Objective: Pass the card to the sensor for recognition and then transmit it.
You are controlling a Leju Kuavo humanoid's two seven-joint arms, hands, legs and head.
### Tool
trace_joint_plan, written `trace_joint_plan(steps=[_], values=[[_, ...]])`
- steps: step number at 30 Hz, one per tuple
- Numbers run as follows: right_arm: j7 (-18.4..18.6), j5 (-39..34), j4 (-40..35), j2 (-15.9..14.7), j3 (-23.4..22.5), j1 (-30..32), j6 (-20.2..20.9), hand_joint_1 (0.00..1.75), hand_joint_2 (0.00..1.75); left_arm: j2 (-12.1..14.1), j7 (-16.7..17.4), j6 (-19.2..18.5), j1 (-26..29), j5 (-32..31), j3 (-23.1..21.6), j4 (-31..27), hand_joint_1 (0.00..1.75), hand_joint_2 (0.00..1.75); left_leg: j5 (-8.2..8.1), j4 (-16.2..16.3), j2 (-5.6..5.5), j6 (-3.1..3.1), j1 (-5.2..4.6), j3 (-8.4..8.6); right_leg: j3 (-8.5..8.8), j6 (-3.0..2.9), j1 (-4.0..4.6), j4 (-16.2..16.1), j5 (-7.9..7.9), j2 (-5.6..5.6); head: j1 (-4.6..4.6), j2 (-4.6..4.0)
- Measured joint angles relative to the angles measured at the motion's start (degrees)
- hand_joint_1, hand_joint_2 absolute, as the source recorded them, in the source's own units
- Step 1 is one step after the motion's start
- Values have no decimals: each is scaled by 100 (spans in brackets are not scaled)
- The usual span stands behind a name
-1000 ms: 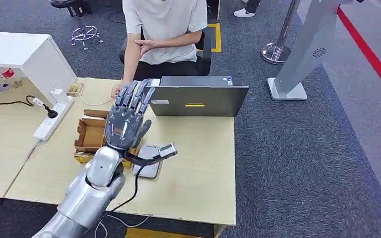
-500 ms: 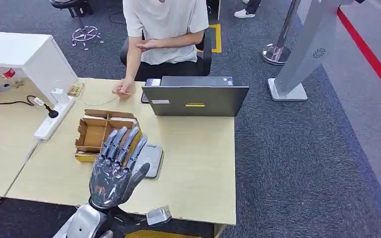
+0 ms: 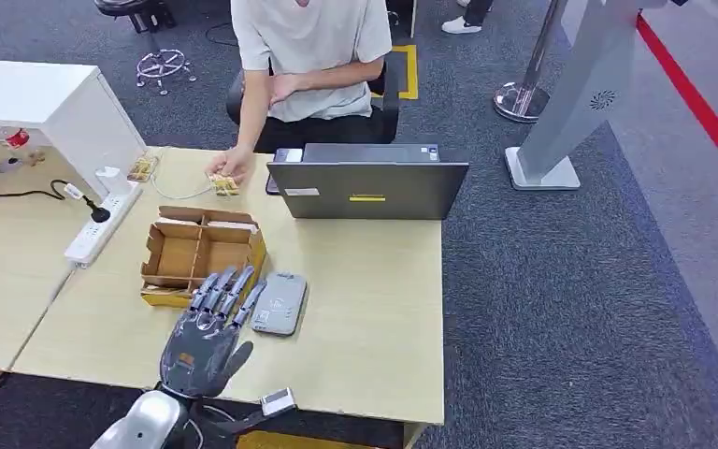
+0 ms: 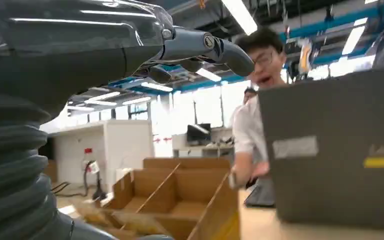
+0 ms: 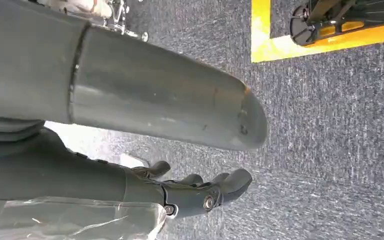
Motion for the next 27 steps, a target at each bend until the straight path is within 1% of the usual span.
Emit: trace_joint_plan(steps=[3, 5, 12, 14, 18, 23, 27], values=[[0, 17, 0, 0, -35, 7, 7, 0, 0, 61, 61, -243, 71, 72, 186, 142, 0, 175, 1, -1, 0, -1, 1, -1, 0, 0, 1, 1, 0, 0, 2, 0], [0, 44, 0, 0, -37, 8, 15, 0, 0, 90, 66, -316, 90, 107, 291, 245, 0, 175, 1, 0, 0, -1, 1, -1, 0, 0, 1, 0, 0, 0, 2, 0], [17, 85, 0, 0, -39, 8, 15, 0, 0, 92, 103, -309, 118, 138, 394, 444, 0, 175, 1, 2, -1, 0, -1, -2, 1, 1, -1, -1, 1, -1, 0, 0], [17, 114, 0, 0, -39, 7, 17, 0, 0, 79, 193, -245, 115, 116, 429, 479, 0, 175, 1, 2, 0, 0, -1, -2, 1, 1, -1, -2, 1, -1, 2, 0], [17, 195, 0, 0, -39, 6, 33, 0, 0, -11, 313, 277, 41, -41, 630, 621, 0, 175, 2, 2, -3, 0, -1, -2, 0, 1, -1, -2, 1, -3, 2, 0], [20, 278, 0, -2, -37, 3, 83, 0, 0, -131, 249, 377, -215, -65, 951, 1039, 0, 175, 3, 2, -3, 0, 1, -1, 1, -1, 0, -1, 3, -3, 0, 0], [20, 332, 0, -2, -31, 2, 118, 0, 0, -221, 232, 447, -420, -61, 1117, 1395, 0, 175, 4, 2, -3, 0, 1, -1, 1, -2, 0, 0, 4, -3, 0, 0]])
